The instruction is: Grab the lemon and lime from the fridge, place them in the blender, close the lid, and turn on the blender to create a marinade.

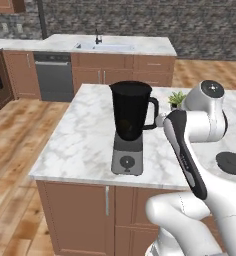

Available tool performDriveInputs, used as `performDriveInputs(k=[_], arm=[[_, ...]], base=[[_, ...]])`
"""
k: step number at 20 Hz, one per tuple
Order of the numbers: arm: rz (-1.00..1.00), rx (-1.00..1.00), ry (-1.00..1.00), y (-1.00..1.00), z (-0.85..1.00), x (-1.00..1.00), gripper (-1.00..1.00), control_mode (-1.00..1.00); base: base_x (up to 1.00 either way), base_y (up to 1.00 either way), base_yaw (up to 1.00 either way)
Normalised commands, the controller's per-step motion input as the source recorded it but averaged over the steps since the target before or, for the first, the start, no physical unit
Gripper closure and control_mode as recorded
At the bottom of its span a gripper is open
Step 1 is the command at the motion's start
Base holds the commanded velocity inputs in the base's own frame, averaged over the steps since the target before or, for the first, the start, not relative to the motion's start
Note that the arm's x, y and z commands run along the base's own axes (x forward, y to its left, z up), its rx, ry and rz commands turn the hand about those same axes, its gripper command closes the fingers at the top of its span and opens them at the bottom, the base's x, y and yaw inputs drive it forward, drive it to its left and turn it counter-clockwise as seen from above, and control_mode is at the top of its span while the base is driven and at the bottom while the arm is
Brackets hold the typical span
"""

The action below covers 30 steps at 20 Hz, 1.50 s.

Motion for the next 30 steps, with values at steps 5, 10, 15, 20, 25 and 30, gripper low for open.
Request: performDriveInputs(k=[5, 10, 15, 20, 25, 30], arm=[[0.13, 0.0, -0.24, 0.0, 0.4, 0.13, 1.0, -1.0], [0.15, 0.0, -0.13, 0.1, 0.56, 0.41, 1.0, -1.0], [0.08, -0.08, 0.0, 0.43, 0.81, 0.31, 1.0, -1.0], [0.01, -0.21, 0.1, 0.69, 0.58, 0.24, 1.0, -1.0], [0.01, -0.16, 0.16, 0.54, 0.34, 0.38, 1.0, -1.0], [0.0, -0.04, 0.13, 0.07, 0.04, 0.41, 1.0, -1.0]], base=[[0.0, 0.0, 0.0], [0.0, 0.0, 0.0], [0.0, 0.0, 0.0], [0.0, 0.0, 0.0], [0.0, 0.0, 0.0], [0.0, 0.0, 0.0]])
